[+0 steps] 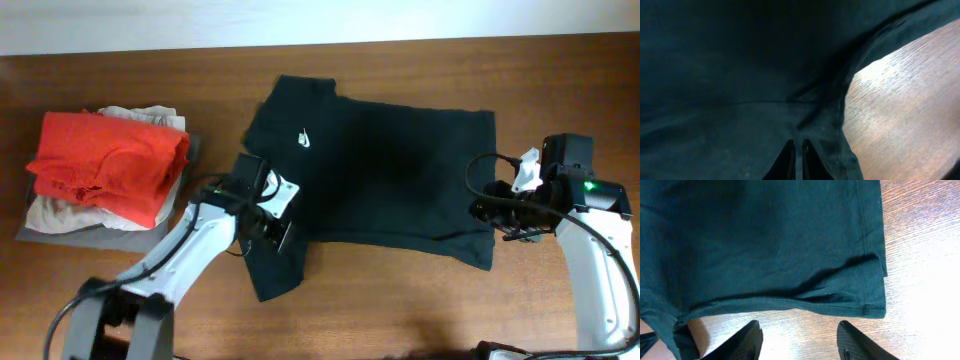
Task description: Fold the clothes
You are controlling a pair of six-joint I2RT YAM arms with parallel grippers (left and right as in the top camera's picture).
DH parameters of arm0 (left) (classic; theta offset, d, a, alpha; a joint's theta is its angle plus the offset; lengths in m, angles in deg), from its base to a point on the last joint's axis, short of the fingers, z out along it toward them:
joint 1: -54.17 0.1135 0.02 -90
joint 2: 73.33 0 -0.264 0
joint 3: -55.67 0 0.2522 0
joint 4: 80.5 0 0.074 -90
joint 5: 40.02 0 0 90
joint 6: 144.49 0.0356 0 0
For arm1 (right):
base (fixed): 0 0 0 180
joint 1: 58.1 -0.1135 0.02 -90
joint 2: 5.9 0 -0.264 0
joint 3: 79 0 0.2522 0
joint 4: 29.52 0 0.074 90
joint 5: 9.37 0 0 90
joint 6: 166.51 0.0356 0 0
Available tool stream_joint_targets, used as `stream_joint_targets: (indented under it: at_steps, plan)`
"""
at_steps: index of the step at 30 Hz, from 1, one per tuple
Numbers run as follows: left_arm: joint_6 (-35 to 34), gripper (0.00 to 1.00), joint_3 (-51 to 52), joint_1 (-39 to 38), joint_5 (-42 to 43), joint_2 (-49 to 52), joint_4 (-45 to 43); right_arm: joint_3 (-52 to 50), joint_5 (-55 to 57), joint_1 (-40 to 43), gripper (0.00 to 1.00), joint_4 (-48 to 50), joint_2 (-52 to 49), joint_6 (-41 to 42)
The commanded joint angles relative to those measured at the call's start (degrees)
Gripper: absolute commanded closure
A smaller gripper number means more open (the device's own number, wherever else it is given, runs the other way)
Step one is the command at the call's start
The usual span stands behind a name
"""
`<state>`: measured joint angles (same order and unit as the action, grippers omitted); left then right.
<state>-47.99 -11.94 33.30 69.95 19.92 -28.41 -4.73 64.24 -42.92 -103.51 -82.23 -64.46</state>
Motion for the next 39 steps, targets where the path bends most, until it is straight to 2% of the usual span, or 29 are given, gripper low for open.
stream_joint_targets:
  at_steps: [1, 4, 7, 11, 14, 16, 19, 21, 22, 24, 28, 32, 35, 39]
  plan:
    - [3.3, 0.94, -0.5, -2.6, 3.2, 4.2, 2.0, 0.0, 0.5, -0.2, 0.46, -0.2, 0.0, 0.4]
    - [5.7, 0.94, -0.5, -5.4, 7.3, 5.3, 6.1, 0.0, 0.5, -0.2, 0.47, -0.3, 0.0, 0.4]
    - [5.9, 0.94, -0.5, -8.7, 7.2, 5.4, 9.4, 0.0, 0.5, -0.2, 0.47, -0.1, 0.0, 0.4]
    - [4.8, 0.99, -1.1, -11.1, 6.1, 5.2, 10.9, 0.0, 0.5, -0.2, 0.46, 0.3, 0.0, 0.4]
    - [2.4, 0.99, -4.5, -10.6, 2.4, 4.4, 14.3, 0.0, 0.5, -0.2, 0.46, 0.3, 0.0, 0.4]
    - [1.9, 0.99, -8.0, -9.6, -0.7, 3.3, 16.9, 0.0, 0.5, -0.2, 0.42, 0.3, 0.0, 0.4]
    - [1.9, 0.99, -12.7, -7.9, -7.3, 1.3, 17.3, 0.0, 0.5, -0.2, 0.40, 1.0, -0.3, 0.4]
    - [1.9, 0.91, -14.1, -6.6, -11.7, 0.7, 14.3, -0.2, 0.6, -0.2, 0.41, 2.3, -1.1, 0.4]
    - [1.9, 0.84, -14.1, -5.7, -12.6, 0.8, 11.0, -0.5, 0.5, -0.2, 0.44, 3.5, -1.9, 0.4]
    - [1.2, 0.84, -13.7, -4.3, -12.6, 1.6, 6.2, -1.3, 0.5, -0.2, 0.54, 5.9, -3.8, 0.4]
    - [0.2, 0.84, -13.7, -1.0, -14.5, 5.0, -1.9, -2.1, 0.5, -0.2, 0.81, 10.4, -9.4, 1.4]
    - [0.2, 0.90, -13.7, 2.3, -15.1, 9.9, -6.2, -2.1, 0.5, -0.2, 0.96, 17.2, -17.7, 3.1]
    - [0.2, 0.92, -13.7, 4.6, -15.5, 14.8, -7.2, -2.1, 1.4, -0.2, 0.96, 22.2, -24.3, 3.9]
    - [0.3, 0.95, -13.7, 6.8, -15.5, 18.8, -6.4, -2.1, 10.0, -0.1, 0.96, 22.0, -29.2, 8.5]
